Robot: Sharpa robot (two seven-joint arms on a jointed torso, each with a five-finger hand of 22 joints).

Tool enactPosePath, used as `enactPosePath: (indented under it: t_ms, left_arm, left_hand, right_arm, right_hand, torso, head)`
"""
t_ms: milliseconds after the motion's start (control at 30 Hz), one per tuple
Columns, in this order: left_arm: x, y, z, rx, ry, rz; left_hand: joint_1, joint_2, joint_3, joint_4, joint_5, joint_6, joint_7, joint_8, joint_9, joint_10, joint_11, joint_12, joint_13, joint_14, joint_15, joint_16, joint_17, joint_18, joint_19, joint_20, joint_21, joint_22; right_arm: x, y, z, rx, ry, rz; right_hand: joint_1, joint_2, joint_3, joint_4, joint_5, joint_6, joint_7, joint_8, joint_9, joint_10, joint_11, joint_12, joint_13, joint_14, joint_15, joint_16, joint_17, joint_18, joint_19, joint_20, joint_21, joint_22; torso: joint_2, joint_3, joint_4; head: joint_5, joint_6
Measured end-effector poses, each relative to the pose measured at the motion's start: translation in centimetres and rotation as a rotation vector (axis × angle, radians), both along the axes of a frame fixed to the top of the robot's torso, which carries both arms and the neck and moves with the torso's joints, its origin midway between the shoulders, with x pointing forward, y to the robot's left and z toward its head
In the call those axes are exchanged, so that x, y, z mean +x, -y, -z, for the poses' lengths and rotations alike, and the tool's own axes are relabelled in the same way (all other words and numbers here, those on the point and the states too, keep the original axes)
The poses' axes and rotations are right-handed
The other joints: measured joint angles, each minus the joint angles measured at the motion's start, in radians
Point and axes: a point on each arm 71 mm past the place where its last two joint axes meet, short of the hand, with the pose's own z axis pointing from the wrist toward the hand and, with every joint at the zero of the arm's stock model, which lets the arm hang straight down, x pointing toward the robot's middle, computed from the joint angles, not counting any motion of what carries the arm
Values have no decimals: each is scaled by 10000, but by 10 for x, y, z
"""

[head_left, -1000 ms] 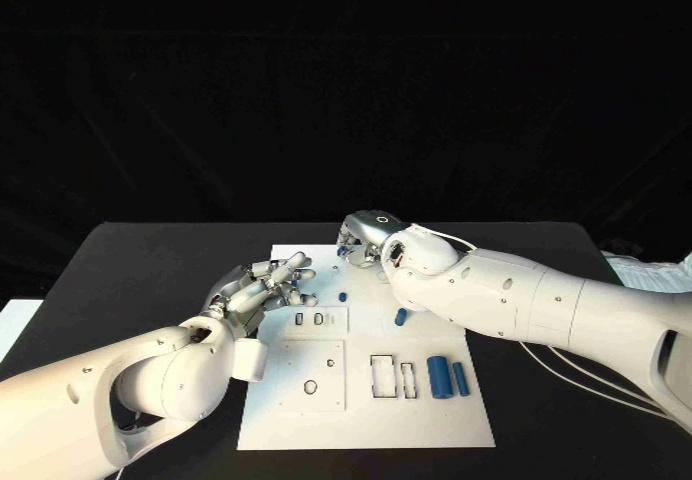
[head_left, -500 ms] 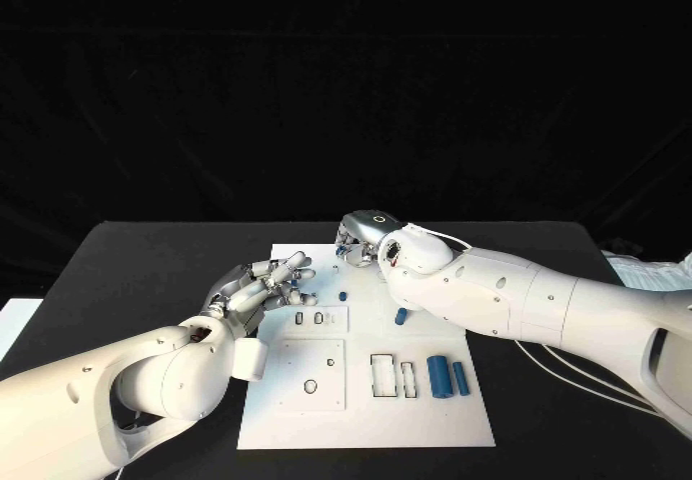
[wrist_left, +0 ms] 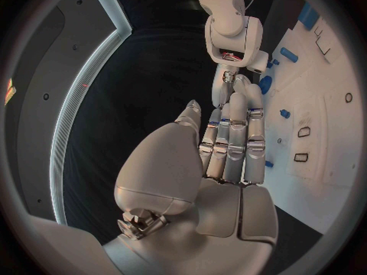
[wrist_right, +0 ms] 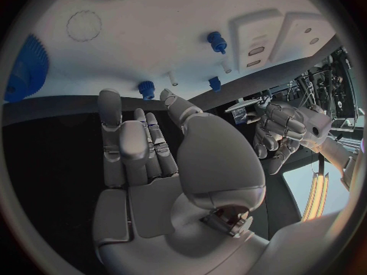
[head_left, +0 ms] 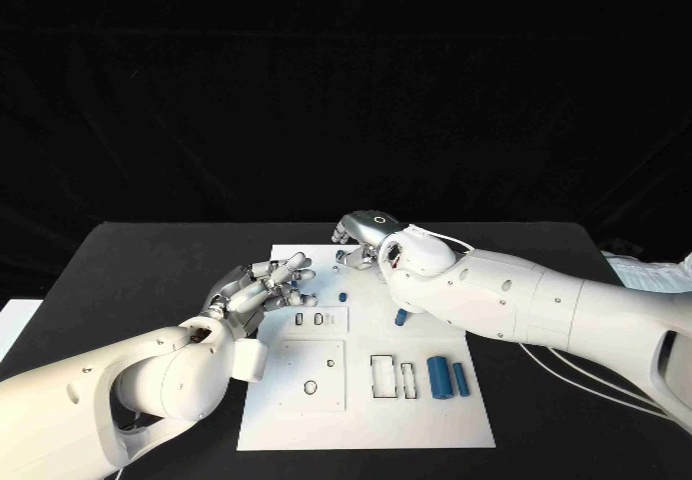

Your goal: Assemble the parts on the task board

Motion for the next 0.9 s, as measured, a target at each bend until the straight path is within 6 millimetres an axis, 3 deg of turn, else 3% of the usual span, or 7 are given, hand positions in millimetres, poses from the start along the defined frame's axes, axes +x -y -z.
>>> enactPosePath:
  t_ms: [233,300,400,467,567,633,900]
  left_arm:
    - [1,-3,0,34,-9,-57]
    - [1,-3,1,42,-13,-71]
    - [2,-4,1,60,-18,-100]
    - [3,-4,1,69,-23,-112]
    - [3,-4,2,75,-27,-120]
    - [4,-4,2,82,-30,-128]
    - [4,-4,2,86,-41,-125]
  left_hand:
    - [0,0,29,-29,0,0,0,0,0,0,0,0,8,-71,1,40,9,1,0,0,38,22]
    - [0,0,29,-29,0,0,0,0,0,0,0,0,8,-71,1,40,8,-1,0,0,38,21]
    - [0,0,29,-29,0,0,0,0,0,0,0,0,8,-71,0,40,8,-1,0,0,38,21]
    - [0,0,29,-29,0,0,0,0,0,0,0,0,8,-71,1,40,8,-1,0,0,38,21]
    - [0,0,29,-29,0,0,0,0,0,0,0,0,7,-71,1,40,7,-1,0,0,38,21]
    - [0,0,29,-29,0,0,0,0,0,0,0,0,7,-70,1,40,7,-1,0,0,38,21]
    - [0,0,29,-29,0,0,0,0,0,-36,36,0,6,-71,1,40,6,-1,0,0,38,33]
  right_arm:
    - [-11,39,-11,635,65,316]
    - [-13,52,-16,863,-27,522]
    - [-16,76,-25,1244,-272,974]
    - [-17,90,-27,1411,-485,1270]
    - [-18,106,-27,1558,-885,1649]
    - [-18,112,-26,1601,-1172,1826]
    - [-13,122,-19,1524,-2083,2162]
  right_hand:
    - [63,57,55,199,249,448,-23,53,13,1794,-230,776,225,-5,-250,959,1220,-1,681,-144,785,1109]
    - [52,-141,-36,288,249,402,-68,10,-8,2284,-226,1137,448,13,-382,1189,1513,-39,878,-218,1023,1460]
    - [-10,-506,-422,300,361,207,-260,-14,-24,3551,-616,2145,1193,2,-564,1469,1851,-178,1242,-394,1503,2230]
    - [-74,-682,-880,426,581,62,-362,-18,-27,3781,-748,4112,3167,-3,-646,1680,2074,-389,1499,-497,1879,2809]
    - [-106,-689,-1604,766,673,-285,-293,-19,-28,3378,-665,7689,6990,25,-711,2054,2517,-544,1665,-432,2274,3402]
    - [-7,-497,-1909,964,713,-347,-232,-19,-17,3033,-620,8906,8377,-2,-634,2217,2704,-544,1665,-432,2410,3589]
    - [33,-409,-2415,1311,752,-421,-159,30,-17,2896,-552,9922,9674,-6,-565,2378,2930,-545,1684,-413,2500,3724]
  torso:
    - [-10,2,-58]
    - [-22,2,-91]
    - [-42,2,-149]
    - [-58,2,-181]
    - [-81,1,-229]
    - [-94,1,-263]
    - [-112,3,-306]
  head:
    - [-24,41]
    - [-21,50]
    - [-2,62]
    - [9,71]
    - [29,85]
    - [37,93]
    - [-5,107]
